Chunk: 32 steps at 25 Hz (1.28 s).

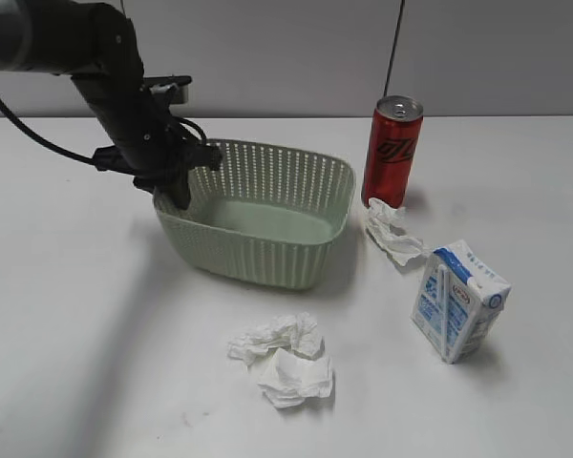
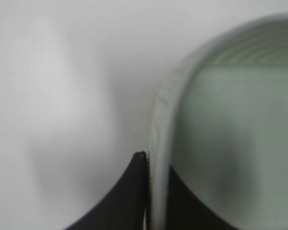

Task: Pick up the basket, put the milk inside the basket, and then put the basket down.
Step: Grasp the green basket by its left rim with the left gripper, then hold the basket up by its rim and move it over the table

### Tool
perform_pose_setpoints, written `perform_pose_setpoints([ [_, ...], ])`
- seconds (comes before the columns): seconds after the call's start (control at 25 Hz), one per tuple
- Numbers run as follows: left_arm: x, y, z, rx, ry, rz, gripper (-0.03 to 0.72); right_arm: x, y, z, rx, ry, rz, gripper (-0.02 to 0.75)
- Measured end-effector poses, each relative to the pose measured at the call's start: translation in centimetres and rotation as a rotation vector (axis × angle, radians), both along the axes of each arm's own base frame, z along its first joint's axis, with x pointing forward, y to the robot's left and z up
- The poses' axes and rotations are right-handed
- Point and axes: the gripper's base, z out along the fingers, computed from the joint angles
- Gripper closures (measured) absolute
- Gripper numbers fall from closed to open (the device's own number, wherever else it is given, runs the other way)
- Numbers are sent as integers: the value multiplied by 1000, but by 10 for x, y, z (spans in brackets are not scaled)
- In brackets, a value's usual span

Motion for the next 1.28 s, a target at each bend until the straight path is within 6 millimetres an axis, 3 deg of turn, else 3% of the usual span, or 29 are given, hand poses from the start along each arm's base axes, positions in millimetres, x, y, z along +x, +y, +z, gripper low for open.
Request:
perform_pose_setpoints([
  [0.32, -19, 6, 49, -18, 18, 26, 680, 0, 0, 0, 1, 0, 0, 167],
  [0.68, -96, 31, 49, -16, 22, 126, 680, 6, 0, 8, 5, 31, -1, 167],
  [0.92, -104, 35, 59, -15, -8, 124, 680, 32, 11, 26, -7, 191, 137, 167],
  [1.28, -102, 38, 59, 23, -37, 103, 680, 108, 21, 40, -34, 477, 294, 167],
])
